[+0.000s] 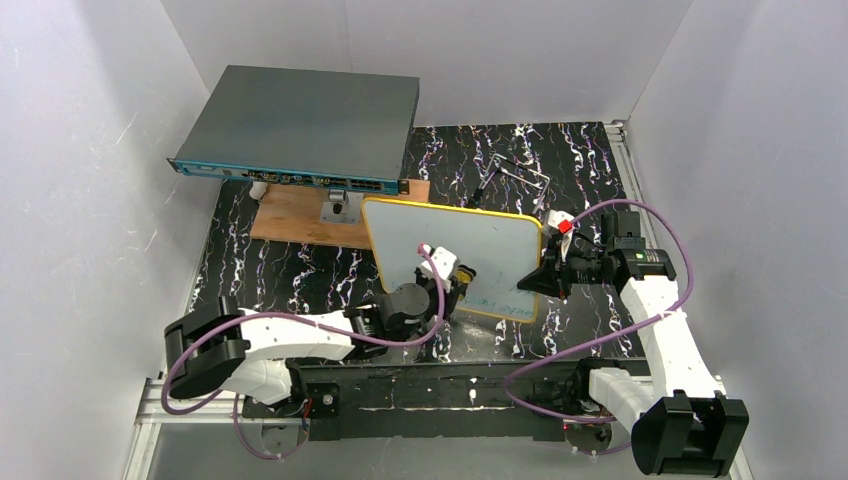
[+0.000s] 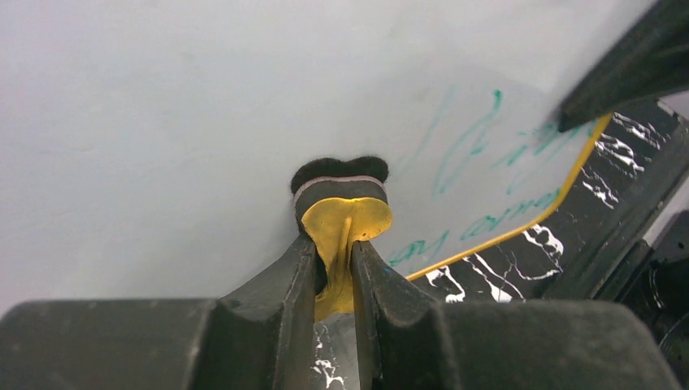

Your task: Erase the whiteboard

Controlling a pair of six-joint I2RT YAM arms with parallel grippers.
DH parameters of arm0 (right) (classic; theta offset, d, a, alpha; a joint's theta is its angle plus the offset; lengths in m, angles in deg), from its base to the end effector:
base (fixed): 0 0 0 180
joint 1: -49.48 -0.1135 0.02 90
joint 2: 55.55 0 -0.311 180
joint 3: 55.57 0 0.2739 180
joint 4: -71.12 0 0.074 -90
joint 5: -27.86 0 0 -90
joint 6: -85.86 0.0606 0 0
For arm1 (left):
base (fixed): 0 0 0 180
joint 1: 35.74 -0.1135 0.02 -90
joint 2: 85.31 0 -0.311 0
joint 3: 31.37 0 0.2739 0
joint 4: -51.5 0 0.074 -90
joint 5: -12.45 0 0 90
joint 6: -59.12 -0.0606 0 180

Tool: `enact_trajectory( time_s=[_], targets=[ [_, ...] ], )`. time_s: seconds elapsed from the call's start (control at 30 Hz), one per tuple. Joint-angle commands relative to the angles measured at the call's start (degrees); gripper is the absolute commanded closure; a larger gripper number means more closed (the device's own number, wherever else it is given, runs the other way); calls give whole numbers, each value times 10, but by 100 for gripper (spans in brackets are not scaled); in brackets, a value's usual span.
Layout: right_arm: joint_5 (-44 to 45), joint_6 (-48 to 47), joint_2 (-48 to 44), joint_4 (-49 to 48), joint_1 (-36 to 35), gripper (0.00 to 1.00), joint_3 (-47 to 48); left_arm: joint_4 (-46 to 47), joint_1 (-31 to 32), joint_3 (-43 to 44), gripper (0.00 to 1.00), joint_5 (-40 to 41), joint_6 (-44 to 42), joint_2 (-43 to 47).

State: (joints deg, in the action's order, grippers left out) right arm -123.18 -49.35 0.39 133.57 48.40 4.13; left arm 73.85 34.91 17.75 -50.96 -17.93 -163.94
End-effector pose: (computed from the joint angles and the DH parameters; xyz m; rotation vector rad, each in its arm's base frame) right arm 0.1718 0.0563 0.3008 -1.1440 1.7940 0.9259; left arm 0.1330 -0.2969 0.2675 0.5085 1.6555 -0.6983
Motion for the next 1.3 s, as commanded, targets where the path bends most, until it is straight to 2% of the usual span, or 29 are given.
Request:
enact_trajectory(
  time_s=[0.0,0.17,0.23,0.37,0.5,0.57,0.73,0.87,1.07,1.27],
  targets=[
    [43,-9,1,61,-10,99,-5,7,-16,-32,100,71,46,49],
    [43,-9,1,61,-10,99,-6,6,-18,-29,100,73,69,43],
    [43,-9,1,62,-10,99,-6,17,-18,-12,100,40,59,23],
    [43,-9,0,61,-10,99,-6,41,-5,60,100,-77,43,-67],
    [43,-10,1,62,-10,99,-5,33,18,115,100,-123,27,-119],
    [43,-10,0,62,-10,99,-5,35,19,107,100,-118,24,-111],
    [42,-10,0,62,-10,99,-5,17,10,51,100,-8,22,-39],
    [42,-10,-1,62,-10,99,-5,-9,-14,31,100,27,43,2],
    [43,-9,0,61,-10,99,-5,-25,-38,23,100,1,39,37],
    [43,-9,1,62,-10,99,-5,-23,-40,49,100,-70,23,8]
  ],
)
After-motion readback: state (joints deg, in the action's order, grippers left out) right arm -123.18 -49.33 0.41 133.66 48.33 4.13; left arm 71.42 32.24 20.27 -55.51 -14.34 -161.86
